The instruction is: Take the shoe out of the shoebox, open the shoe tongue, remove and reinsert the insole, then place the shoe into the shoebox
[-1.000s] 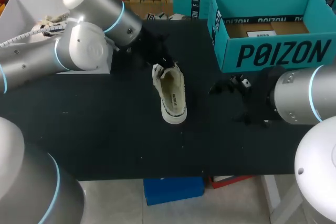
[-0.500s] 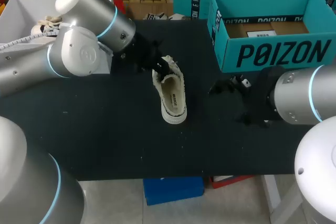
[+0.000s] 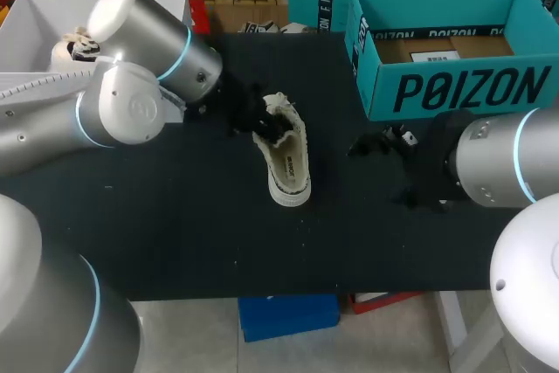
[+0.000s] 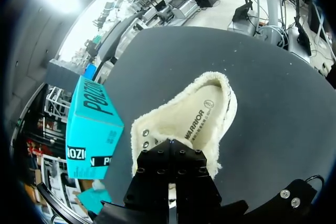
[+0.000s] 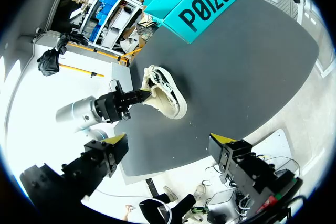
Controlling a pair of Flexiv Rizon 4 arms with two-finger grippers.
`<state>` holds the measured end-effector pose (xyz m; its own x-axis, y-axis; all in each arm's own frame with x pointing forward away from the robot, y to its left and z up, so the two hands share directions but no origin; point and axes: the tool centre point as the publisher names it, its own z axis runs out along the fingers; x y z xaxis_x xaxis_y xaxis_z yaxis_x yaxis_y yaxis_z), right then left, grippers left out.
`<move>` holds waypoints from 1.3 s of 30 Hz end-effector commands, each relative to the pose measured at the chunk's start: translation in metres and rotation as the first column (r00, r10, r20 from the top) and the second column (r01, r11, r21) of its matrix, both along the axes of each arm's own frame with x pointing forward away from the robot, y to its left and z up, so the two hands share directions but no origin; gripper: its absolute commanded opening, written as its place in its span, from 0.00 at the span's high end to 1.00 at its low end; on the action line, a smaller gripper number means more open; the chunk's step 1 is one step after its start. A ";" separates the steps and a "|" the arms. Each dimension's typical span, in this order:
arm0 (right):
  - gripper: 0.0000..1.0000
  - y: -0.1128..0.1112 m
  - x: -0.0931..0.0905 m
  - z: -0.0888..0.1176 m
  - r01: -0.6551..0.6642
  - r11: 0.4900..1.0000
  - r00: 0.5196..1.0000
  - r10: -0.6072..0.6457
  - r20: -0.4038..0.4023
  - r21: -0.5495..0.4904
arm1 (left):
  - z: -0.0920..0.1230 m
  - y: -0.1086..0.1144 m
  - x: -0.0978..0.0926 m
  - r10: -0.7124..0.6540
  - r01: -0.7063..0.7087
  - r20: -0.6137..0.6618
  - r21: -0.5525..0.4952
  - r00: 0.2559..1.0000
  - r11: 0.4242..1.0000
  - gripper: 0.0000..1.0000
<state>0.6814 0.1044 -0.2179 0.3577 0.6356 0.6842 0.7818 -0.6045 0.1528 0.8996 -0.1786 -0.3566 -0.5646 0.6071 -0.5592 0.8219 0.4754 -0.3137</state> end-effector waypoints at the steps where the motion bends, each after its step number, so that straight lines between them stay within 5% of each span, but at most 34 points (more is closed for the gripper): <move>1: 0.00 0.005 -0.002 -0.003 0.025 1.000 1.000 -0.024 0.018 -0.007 | 0.002 -0.003 0.003 -0.001 0.001 0.005 0.005 1.000 1.000 1.00; 4: 0.00 0.005 -0.002 -0.003 0.025 1.000 1.000 -0.024 0.018 -0.007 | 0.012 0.003 0.005 0.008 -0.008 0.015 0.006 1.000 1.000 0.93; 6: 0.00 0.005 -0.002 -0.003 0.025 1.000 1.000 -0.024 0.018 -0.007 | 0.019 0.008 0.004 0.021 -0.021 0.016 0.003 1.000 1.000 0.55; 8: 0.00 0.005 -0.002 -0.003 0.025 1.000 1.000 -0.024 0.018 -0.007 | 0.026 0.014 0.003 0.030 -0.030 0.014 0.003 0.999 1.000 0.00; 15: 0.00 0.005 -0.002 -0.003 0.025 1.000 1.000 -0.024 0.018 -0.007 | 0.049 0.033 -0.006 0.064 -0.064 -0.016 0.004 0.998 0.998 0.00; 22: 0.00 0.005 -0.002 -0.003 0.025 1.000 1.000 -0.024 0.018 -0.007 | 0.058 0.061 -0.025 0.121 -0.095 -0.142 0.181 0.982 0.979 0.00; 31: 0.00 0.005 -0.002 -0.003 0.025 1.000 1.000 -0.024 0.018 -0.007 | 0.071 0.096 -0.039 0.333 -0.265 -0.156 0.343 0.930 0.901 0.00; 39: 0.00 0.005 -0.002 -0.003 0.025 1.000 1.000 -0.024 0.018 -0.007 | 0.084 0.123 -0.048 0.504 -0.427 -0.147 0.365 0.851 0.827 0.00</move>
